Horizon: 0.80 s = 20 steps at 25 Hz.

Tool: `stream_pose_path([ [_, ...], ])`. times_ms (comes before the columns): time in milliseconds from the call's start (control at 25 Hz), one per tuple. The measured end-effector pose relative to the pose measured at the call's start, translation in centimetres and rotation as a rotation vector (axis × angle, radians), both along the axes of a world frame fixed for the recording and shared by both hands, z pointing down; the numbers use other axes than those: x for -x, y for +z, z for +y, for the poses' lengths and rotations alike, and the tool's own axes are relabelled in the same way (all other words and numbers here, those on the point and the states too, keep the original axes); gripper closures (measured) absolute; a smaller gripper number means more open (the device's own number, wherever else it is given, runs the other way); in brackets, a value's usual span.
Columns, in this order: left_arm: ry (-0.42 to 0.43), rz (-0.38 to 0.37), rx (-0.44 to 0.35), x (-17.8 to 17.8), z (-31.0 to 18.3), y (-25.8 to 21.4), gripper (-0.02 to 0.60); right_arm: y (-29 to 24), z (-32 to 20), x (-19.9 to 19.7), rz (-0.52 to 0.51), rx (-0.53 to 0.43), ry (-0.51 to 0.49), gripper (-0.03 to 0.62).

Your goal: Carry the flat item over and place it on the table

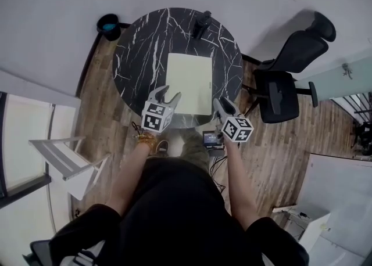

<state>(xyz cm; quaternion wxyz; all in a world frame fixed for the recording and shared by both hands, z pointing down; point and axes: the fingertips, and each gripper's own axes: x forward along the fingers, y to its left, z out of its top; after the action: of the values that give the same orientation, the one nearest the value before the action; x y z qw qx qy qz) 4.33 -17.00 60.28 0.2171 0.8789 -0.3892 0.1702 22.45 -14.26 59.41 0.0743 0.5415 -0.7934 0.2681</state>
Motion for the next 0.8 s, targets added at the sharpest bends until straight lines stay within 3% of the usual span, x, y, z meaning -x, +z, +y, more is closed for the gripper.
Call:
stream_pose_path([
  [200,-0.02,-0.004,-0.079,1.0,0.6,-1.6,0.381,-0.7,1.2,1.3,-0.003,-0.019,-0.006,0.464],
  [800,-0.012,0.004,-0.169,2.5,2.2,-4.6,0.417,-5.2,1.7,6.6,0.002,-0.137,-0.053,0.464],
])
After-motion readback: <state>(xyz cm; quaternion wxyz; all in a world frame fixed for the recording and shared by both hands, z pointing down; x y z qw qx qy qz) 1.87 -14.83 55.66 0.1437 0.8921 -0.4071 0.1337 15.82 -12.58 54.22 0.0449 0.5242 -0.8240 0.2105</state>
